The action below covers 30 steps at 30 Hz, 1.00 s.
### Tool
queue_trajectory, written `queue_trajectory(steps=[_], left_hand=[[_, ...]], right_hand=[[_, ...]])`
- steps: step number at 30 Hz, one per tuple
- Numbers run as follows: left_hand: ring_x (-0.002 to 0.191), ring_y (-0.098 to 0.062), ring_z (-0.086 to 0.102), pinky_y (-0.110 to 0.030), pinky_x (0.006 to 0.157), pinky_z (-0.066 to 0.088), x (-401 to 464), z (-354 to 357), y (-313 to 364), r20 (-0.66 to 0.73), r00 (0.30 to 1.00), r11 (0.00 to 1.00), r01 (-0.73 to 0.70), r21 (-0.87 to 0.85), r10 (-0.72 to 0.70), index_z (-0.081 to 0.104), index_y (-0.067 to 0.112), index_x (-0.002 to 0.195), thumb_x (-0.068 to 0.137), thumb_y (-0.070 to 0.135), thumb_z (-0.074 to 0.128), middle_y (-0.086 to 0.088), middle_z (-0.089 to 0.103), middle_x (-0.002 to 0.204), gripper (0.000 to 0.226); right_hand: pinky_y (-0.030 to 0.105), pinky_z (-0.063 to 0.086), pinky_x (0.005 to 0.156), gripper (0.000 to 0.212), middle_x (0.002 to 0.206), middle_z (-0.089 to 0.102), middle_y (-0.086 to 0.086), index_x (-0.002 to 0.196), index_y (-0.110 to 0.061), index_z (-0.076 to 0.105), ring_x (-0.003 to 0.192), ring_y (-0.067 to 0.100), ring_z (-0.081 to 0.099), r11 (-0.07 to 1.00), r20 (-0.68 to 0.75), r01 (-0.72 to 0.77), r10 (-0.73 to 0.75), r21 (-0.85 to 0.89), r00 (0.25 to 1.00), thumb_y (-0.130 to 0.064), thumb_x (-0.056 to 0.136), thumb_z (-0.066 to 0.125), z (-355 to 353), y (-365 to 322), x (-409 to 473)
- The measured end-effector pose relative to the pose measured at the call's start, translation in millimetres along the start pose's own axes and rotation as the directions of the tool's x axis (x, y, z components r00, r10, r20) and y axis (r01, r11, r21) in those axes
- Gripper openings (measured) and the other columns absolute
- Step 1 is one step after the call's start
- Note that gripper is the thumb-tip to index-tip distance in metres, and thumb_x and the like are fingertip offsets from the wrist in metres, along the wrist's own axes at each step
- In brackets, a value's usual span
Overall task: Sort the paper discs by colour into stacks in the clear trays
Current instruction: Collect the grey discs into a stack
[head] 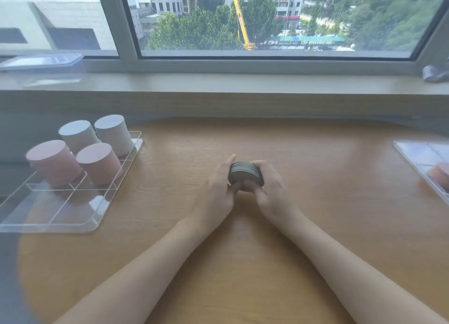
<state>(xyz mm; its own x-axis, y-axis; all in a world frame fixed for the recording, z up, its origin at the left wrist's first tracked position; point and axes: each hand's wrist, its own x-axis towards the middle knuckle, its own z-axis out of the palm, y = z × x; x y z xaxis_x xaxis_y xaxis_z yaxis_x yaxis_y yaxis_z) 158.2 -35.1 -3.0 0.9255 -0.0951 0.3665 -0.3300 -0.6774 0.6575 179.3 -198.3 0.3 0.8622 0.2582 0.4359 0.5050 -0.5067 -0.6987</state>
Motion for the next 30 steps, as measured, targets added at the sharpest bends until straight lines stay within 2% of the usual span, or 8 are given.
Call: queue_trajectory(steps=[5, 8, 11, 14, 17, 21, 25, 30], left_hand=[[0.145, -0.025, 0.034, -0.023, 0.116, 0.020, -12, 6, -1, 0.054, 0.996, 0.990, 0.057, 0.129, -0.064, 0.018, 0.007, 0.157, 0.096, 0.013, 0.055, -0.012, 0.034, 0.158, 0.071], [0.142, -0.027, 0.037, -0.036, 0.115, 0.025, -11, 11, 1, 0.066, 0.997, 0.967, 0.025, 0.253, -0.043, 0.013, 0.006, 0.158, 0.090, 0.022, 0.051, -0.013, 0.038, 0.156, 0.079], [0.134, -0.029, 0.045, -0.041, 0.109, 0.031, -13, 10, 1, 0.046, 0.998, 0.966, 0.032, 0.256, -0.045, 0.017, 0.008, 0.158, 0.083, 0.030, 0.051, -0.011, 0.049, 0.146, 0.085], [0.137, -0.024, 0.042, -0.042, 0.112, 0.034, -16, 3, 3, 0.022, 1.000, 0.988, 0.002, 0.154, -0.006, 0.013, 0.014, 0.159, 0.083, 0.023, 0.067, -0.006, 0.044, 0.149, 0.094], [0.142, -0.013, 0.033, -0.035, 0.107, 0.044, -26, -6, 11, -0.053, 0.996, 0.996, -0.069, 0.048, 0.072, 0.015, 0.026, 0.157, 0.078, 0.020, 0.072, 0.007, 0.027, 0.154, 0.097], [0.127, -0.012, 0.052, -0.023, 0.080, 0.050, -32, -27, 13, -0.162, 0.970, 0.952, -0.131, 0.275, 0.181, 0.037, 0.020, 0.150, 0.079, 0.024, 0.076, 0.007, 0.043, 0.146, 0.082], [0.107, -0.020, 0.064, -0.031, 0.064, 0.053, -36, -56, 9, -0.154, 0.973, 0.897, -0.091, 0.434, 0.173, 0.048, 0.013, 0.143, 0.076, 0.025, 0.076, 0.002, 0.055, 0.138, 0.073], [0.110, -0.025, 0.062, -0.038, 0.081, 0.056, -55, -93, -10, -0.101, 0.987, 0.890, -0.066, 0.452, 0.124, 0.047, 0.013, 0.142, 0.072, 0.023, 0.076, 0.000, 0.056, 0.134, 0.076]], right_hand=[[0.037, 0.037, 0.097, 0.046, 0.123, 0.060, 0.011, 0.134, -0.008, 0.046, 0.112, 0.030, 0.053, 0.974, 0.121, 0.014, 0.014, -0.228, 0.993, -0.022, 0.092, 0.060, 9, 1, -7], [0.041, 0.030, 0.103, 0.059, 0.134, 0.055, 0.010, 0.145, -0.013, 0.035, 0.122, 0.028, 0.045, 0.955, 0.136, -0.023, 0.065, -0.295, 0.989, -0.034, 0.092, 0.050, 5, 0, -9], [0.041, 0.030, 0.100, 0.057, 0.129, 0.059, 0.010, 0.140, -0.012, 0.042, 0.119, 0.029, 0.048, 0.946, 0.127, -0.019, 0.063, -0.325, 0.990, -0.035, 0.088, 0.046, 2, -7, -10], [0.041, 0.039, 0.095, 0.041, 0.107, 0.068, 0.003, 0.121, -0.016, 0.057, 0.102, 0.027, 0.060, 0.969, 0.080, -0.096, 0.117, -0.226, 0.990, -0.032, 0.083, 0.054, 4, -15, -11], [0.036, 0.049, 0.083, 0.029, 0.091, 0.069, -0.008, 0.110, -0.023, 0.061, 0.087, 0.019, 0.064, 0.976, 0.006, -0.217, 0.217, 0.024, 0.976, -0.026, 0.081, 0.065, 8, -31, -12], [0.014, 0.046, 0.066, 0.017, 0.089, 0.070, -0.007, 0.100, -0.021, 0.063, 0.081, 0.004, 0.065, 0.932, 0.030, -0.256, 0.257, 0.255, 0.966, -0.014, 0.085, 0.069, 15, -59, -12], [0.011, 0.045, 0.063, 0.016, 0.088, 0.070, -0.006, 0.100, -0.019, 0.064, 0.080, 0.001, 0.063, 0.921, 0.070, -0.255, 0.246, 0.296, 0.967, -0.017, 0.085, 0.071, 28, -81, -9], [0.012, 0.045, 0.065, 0.021, 0.090, 0.071, -0.006, 0.102, -0.020, 0.064, 0.084, 0.004, 0.066, 0.896, 0.183, -0.307, 0.259, 0.322, 0.948, -0.023, 0.084, 0.074, 59, -104, -9]])
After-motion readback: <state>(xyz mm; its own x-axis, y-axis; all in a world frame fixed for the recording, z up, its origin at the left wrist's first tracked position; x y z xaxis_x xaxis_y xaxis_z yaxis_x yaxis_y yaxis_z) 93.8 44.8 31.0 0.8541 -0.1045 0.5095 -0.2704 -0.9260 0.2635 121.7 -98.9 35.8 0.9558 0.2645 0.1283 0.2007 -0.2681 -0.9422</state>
